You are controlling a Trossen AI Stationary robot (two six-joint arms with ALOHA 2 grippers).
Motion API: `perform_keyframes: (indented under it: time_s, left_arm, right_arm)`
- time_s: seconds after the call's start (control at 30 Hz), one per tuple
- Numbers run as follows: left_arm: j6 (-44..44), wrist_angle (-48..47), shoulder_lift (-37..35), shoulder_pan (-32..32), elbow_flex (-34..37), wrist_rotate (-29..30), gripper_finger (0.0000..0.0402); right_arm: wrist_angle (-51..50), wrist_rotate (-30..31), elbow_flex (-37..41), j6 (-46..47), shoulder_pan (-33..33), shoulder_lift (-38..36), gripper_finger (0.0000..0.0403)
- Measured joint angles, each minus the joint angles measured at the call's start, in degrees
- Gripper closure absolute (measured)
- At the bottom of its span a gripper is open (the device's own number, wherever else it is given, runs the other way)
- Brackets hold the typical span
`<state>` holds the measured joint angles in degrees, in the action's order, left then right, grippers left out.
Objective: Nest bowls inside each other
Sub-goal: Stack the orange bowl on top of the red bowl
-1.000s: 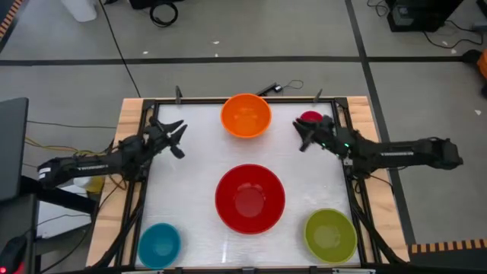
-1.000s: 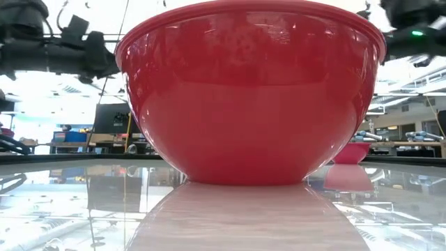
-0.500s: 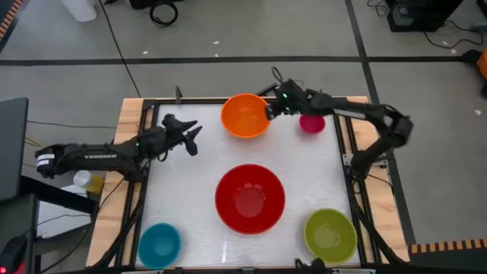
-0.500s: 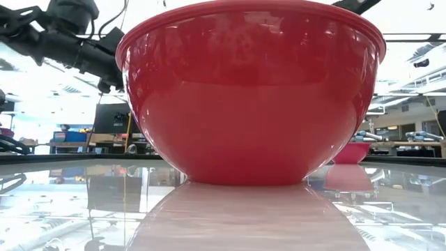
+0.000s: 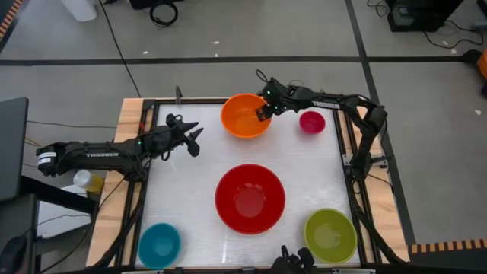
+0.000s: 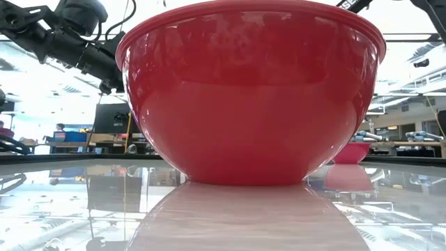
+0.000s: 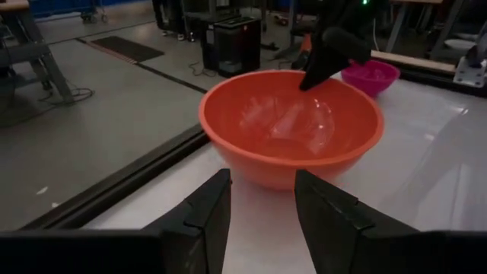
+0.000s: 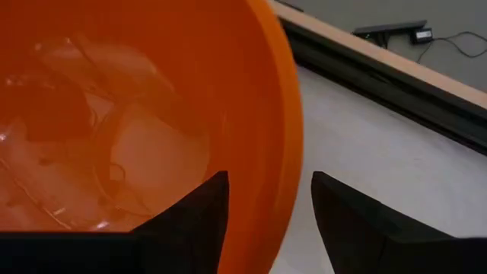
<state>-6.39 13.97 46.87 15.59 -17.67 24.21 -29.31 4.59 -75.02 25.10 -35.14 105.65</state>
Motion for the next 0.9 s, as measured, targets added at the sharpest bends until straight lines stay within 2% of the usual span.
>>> perform_keyframes:
  time_s: [0.13, 0.3, 0.33, 0.5, 0.63, 0.9]
  left_arm:
    - [0.0, -1.1, 0.0, 0.0, 0.0, 0.0, 0.0252]
    - [0.0, -2.5, 0.0, 0.0, 0.0, 0.0, 0.0252]
    - [0.0, -2.4, 0.0, 0.0, 0.0, 0.0, 0.0252]
    - [0.0, -2.4, 0.0, 0.0, 0.0, 0.0, 0.0252]
    - [2.2, -1.3, 0.0, 0.1, 0.0, 0.0, 0.0253]
    - [6.2, 1.3, 0.0, 1.9, -0.1, 0.1, 0.0253]
  right_arm:
    - [-0.7, -1.2, 0.0, -2.1, 0.0, 0.6, 0.0247]
    - [0.8, -0.9, 0.0, -4.8, -0.1, 0.6, 0.0368]
    - [1.5, -2.1, -0.3, -5.4, -0.1, 0.4, 0.038]
    - [3.4, -2.1, 0.0, -5.0, -0.4, 0.5, 0.0371]
    - [3.0, -0.6, 0.0, -6.5, 0.4, -2.8, 0.0382]
    - [2.1, 0.1, 0.0, -6.5, 5.2, -21.5, 0.0379]
